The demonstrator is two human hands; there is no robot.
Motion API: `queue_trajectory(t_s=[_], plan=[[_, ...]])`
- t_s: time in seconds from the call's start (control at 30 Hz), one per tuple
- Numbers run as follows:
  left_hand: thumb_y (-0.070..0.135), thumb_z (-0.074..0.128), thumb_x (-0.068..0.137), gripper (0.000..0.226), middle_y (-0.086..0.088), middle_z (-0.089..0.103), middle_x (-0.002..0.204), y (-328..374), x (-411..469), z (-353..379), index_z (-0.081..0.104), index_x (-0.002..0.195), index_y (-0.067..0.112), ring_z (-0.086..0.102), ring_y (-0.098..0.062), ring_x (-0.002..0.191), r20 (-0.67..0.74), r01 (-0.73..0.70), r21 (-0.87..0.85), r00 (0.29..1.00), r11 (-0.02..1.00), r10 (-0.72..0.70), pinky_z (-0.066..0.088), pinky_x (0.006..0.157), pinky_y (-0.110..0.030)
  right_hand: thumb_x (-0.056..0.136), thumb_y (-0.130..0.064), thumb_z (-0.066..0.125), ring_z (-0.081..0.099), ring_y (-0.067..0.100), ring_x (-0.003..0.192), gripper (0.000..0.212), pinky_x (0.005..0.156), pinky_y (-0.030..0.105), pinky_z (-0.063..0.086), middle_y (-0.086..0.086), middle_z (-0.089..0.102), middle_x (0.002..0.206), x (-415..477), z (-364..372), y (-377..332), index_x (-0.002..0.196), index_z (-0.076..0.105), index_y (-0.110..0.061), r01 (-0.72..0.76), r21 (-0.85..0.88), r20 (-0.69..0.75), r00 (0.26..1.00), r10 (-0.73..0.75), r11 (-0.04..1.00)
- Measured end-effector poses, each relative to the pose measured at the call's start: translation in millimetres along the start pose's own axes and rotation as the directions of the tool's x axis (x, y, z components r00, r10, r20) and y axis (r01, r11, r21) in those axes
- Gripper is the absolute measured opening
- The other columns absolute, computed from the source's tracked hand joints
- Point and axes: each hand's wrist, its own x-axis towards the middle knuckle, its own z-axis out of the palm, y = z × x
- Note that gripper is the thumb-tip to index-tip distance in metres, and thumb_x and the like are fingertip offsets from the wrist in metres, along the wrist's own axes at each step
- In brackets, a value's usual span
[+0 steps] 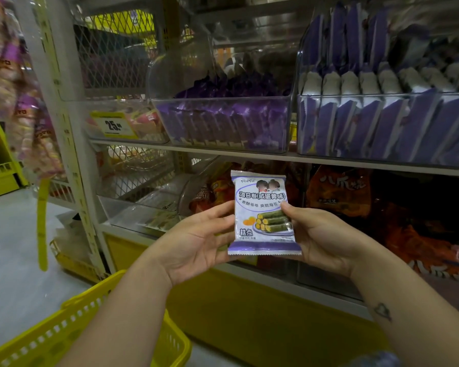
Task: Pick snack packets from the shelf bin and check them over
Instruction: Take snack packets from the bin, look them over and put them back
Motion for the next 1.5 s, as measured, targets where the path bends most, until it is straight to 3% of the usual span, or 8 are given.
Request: queue_trajectory(t_s=[0.2, 0.33, 0.43, 0.8, 1.0, 1.2, 1.33, 1.5], plan=[[-0.004, 0.059, 0.09, 0.049, 0.002, 0.066, 0.125, -6, 9, 6, 0.056, 0.122, 0.034, 0.069, -0.006, 0.1, -0.194, -0.247, 0.422, 0.915, 0.872, 0.353, 0.057, 0.07, -0.023, 0.095, -0.029, 0.049, 0.069, 0.029, 0.101, 0.038, 0.08, 0.041, 0.06, 0.017, 0.071, 0.109, 3, 7, 3, 0.121, 0.058, -0.002, 0.118, -0.12, -0.109, 0.985, -0.131, 0.986], [0.032, 0.064, 0.091, 0.043, 0.023, 0.06, 0.129, -15, 11, 15, 0.053, 0.126, 0.053, 0.054, 0.001, 0.123, -0.078, -0.314, 0.625, 0.886, 0.715, 0.457, 0.048, 0.097, -0.027, 0.09, -0.031, 0.059, 0.067, 0.033, 0.105, 0.036, 0.093, 0.053, 0.052, 0.011, 0.073, 0.105, 5, 17, 9, 0.12, 0.056, -0.011, 0.209, -0.254, -0.17, 0.951, -0.257, 0.944], [0.053, 0.066, 0.077, 0.063, 0.019, 0.054, 0.138, -19, 11, 18, 0.044, 0.135, 0.053, 0.056, -0.006, 0.123, -0.072, -0.277, 0.532, 0.927, 0.8, 0.369, 0.05, 0.099, -0.033, 0.092, -0.028, 0.056, 0.071, 0.022, 0.097, 0.03, 0.078, 0.038, 0.06, 0.003, 0.073, 0.108, 5, 24, 12, 0.12, 0.06, -0.017, 0.244, -0.243, -0.096, 0.957, -0.273, 0.939], [0.014, 0.055, 0.087, 0.056, -0.013, 0.057, 0.138, -4, 3, 9, 0.047, 0.141, 0.025, 0.057, -0.039, 0.122, 0.102, -0.14, -0.129, 0.983, 0.982, 0.153, 0.051, 0.091, -0.058, 0.096, -0.017, 0.054, 0.071, 0.013, 0.087, 0.02, 0.058, 0.022, 0.056, 0.003, 0.072, 0.104, 9, 21, 11, 0.116, 0.056, -0.016, 0.264, -0.134, -0.159, 0.946, -0.284, 0.955], [0.004, 0.045, 0.095, 0.047, -0.009, 0.065, 0.127, -5, 4, 5, 0.048, 0.138, 0.024, 0.063, -0.028, 0.117, -0.044, -0.148, 0.11, 0.987, 0.983, 0.153, 0.057, 0.082, -0.043, 0.086, -0.005, 0.062, 0.072, 0.018, 0.095, 0.034, 0.066, 0.028, 0.059, 0.002, 0.075, 0.102, 6, 11, 8, 0.118, 0.055, -0.015, 0.307, -0.098, -0.094, 0.944, -0.316, 0.947], [0.009, 0.057, 0.095, 0.045, 0.005, 0.065, 0.122, -7, 8, 7, 0.051, 0.132, 0.034, 0.062, -0.013, 0.113, -0.21, -0.283, 0.518, 0.873, 0.807, 0.441, 0.056, 0.088, -0.03, 0.082, 0.002, 0.068, 0.071, 0.012, 0.094, 0.037, 0.075, 0.032, 0.059, -0.003, 0.075, 0.097, 8, 10, 12, 0.109, 0.058, -0.022, 0.3, -0.401, -0.106, 0.923, -0.37, 0.866], [0.023, 0.066, 0.091, 0.062, 0.022, 0.044, 0.134, -11, 8, 10, 0.037, 0.137, 0.053, 0.047, -0.003, 0.126, -0.107, -0.312, 0.819, 0.741, 0.481, 0.663, 0.05, 0.098, -0.032, 0.081, -0.001, 0.071, 0.069, 0.006, 0.092, 0.041, 0.071, 0.025, 0.058, -0.008, 0.073, 0.098, 4, 18, 12, 0.104, 0.062, -0.033, 0.384, -0.576, -0.028, 0.873, -0.487, 0.722], [0.028, 0.073, 0.085, 0.053, 0.021, 0.052, 0.126, -10, 7, 9, 0.05, 0.125, 0.054, 0.052, -0.006, 0.12, -0.027, -0.304, 0.864, 0.768, 0.401, 0.64, 0.049, 0.099, -0.037, 0.083, -0.013, 0.073, 0.064, -0.004, 0.097, 0.044, 0.077, 0.015, 0.053, -0.022, 0.07, 0.104, -2, 26, 13, 0.114, 0.063, -0.042, 0.468, -0.715, 0.102, 0.805, -0.584, 0.52]])
